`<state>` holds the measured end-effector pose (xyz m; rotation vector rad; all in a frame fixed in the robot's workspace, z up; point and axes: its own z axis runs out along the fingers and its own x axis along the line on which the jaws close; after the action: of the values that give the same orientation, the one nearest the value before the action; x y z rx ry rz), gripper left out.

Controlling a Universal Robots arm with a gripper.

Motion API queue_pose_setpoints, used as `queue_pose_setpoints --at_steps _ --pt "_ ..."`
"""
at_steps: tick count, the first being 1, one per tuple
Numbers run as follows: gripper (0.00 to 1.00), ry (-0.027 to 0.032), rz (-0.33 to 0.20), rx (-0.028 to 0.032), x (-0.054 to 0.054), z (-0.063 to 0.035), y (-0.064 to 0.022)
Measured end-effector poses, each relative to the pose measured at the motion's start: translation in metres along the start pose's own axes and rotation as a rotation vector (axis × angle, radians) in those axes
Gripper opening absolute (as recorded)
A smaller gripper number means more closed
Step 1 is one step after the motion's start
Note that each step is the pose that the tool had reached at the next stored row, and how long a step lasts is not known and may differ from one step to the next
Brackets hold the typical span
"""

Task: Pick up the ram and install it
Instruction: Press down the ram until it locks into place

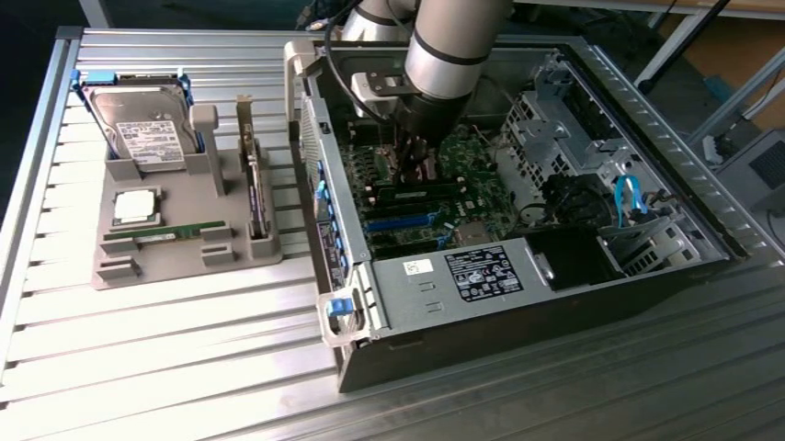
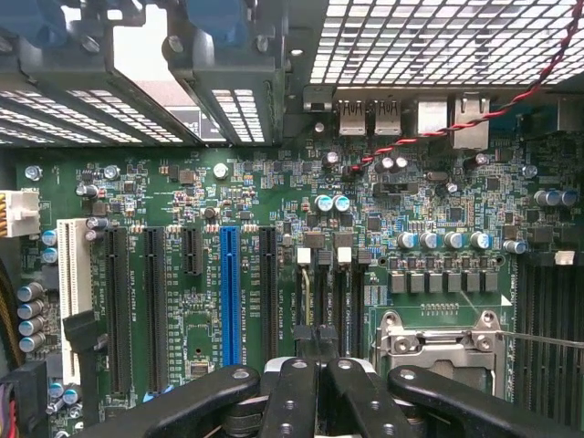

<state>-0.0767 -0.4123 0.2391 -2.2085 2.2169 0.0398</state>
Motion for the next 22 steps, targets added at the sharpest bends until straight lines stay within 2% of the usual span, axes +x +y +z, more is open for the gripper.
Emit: queue_pose_setpoints --at_steps 7,22 --pt "0.1 -0.0002 0.0 -0.0001 0.0002 0.0041 0.0" --pt "0.1 -0.0011 0.0 0.0 0.0003 0.0062 -0.0001"
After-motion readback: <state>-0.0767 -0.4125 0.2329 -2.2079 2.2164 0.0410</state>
